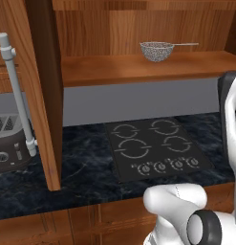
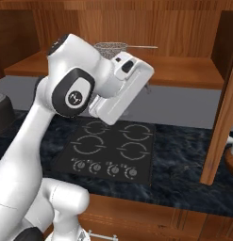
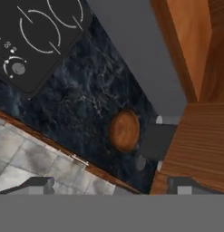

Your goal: Open the cabinet and setup a tea strainer by placing it in the bowl upright.

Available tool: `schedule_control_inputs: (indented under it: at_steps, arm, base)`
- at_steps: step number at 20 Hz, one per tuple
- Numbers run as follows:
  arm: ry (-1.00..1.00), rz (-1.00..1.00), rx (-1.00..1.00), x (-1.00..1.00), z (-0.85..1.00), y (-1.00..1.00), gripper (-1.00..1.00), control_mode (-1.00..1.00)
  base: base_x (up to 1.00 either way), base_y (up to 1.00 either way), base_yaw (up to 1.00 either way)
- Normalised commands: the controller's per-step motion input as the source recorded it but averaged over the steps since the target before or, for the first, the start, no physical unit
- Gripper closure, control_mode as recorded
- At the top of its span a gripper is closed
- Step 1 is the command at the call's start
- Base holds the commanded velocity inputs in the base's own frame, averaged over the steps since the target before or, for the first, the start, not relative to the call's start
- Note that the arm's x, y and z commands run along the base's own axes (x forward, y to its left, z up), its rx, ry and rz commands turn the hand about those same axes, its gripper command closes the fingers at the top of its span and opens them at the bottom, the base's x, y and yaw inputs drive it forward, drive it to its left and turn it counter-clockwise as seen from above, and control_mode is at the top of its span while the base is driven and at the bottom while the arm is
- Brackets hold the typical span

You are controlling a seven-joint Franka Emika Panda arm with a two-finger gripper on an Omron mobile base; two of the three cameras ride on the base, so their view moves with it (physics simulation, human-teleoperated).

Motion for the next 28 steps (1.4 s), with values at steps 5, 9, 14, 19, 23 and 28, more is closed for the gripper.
schedule_control_inputs:
  at_steps: [5,9,14,19,23,28]
  arm:
    - [-0.18,0.09,0.17,0.46,0.00,0.67,-1.00,-1.00]
    - [-0.16,0.05,0.17,0.33,0.01,0.48,-1.00,-1.00]
    - [-0.30,0.01,0.03,0.10,0.06,0.76,-1.00,-1.00]
    - [-0.24,-0.05,0.00,0.00,0.50,0.85,-1.00,-1.00]
    - [0.00,-0.14,0.00,0.00,0.56,0.87,-1.00,-1.00]
    - [0.02,-0.14,0.00,0.02,0.63,0.65,-1.00,-1.00]
  base:
    - [0.00,0.00,0.00]
    - [0.00,0.00,0.00]
    - [0.00,0.00,0.00]
    - [0.00,0.00,0.00]
    - [0.00,0.00,0.00]
    - [0.00,0.00,0.00]
